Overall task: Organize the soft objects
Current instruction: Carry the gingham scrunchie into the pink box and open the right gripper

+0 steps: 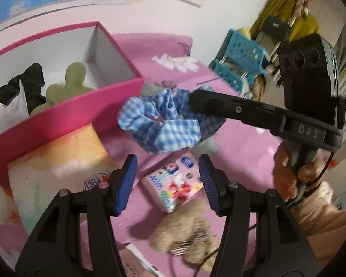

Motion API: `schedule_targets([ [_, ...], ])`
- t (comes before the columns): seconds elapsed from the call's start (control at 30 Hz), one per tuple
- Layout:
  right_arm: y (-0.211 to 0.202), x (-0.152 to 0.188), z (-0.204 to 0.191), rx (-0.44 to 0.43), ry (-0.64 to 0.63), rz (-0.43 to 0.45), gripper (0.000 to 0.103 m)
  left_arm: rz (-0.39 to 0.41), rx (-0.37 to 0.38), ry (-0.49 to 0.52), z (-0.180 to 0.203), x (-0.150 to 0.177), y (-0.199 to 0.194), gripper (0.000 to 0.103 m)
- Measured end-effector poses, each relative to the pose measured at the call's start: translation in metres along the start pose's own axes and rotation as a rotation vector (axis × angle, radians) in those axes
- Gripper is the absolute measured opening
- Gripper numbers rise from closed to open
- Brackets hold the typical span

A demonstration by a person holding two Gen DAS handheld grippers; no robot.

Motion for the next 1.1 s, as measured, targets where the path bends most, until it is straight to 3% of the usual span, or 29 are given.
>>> schedule_targets([
  [0.33,0.014,-0.044,-0.03,-0.017,-0.081,0.054,0.008,0.13,-0.116,-0.013,-0.016,-0.043,-0.037,0.044],
  [0.53,0.035,-0.075,-0.027,0.006,-0.08,0.077,0.008,0.169,-0.226,-0.011,-0.032,-0.076,-0.041,0.043],
  [0.9,0.09,-0.103,-0.007,0.096,-0.06,0.042,0.008,0.116,-0.339,-0.102,-0.074,-0.111,-0.015,0.043],
  [1.1,0.117,-0.107,0.008,0.148,-0.027,0.004,0.016,0.068,-0.386,-0.172,-0.092,-0.115,0.002,0.044],
])
Point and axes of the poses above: each gripper's, at about its wrist camera, not at the fingertips, and y roughly the way its jaws point, z to its right, x to its underside, the point moved 3 cm from there along y, roughly the way its jaws point, and after that the axes turned 2 degrees about x, right-handed, at the moved point
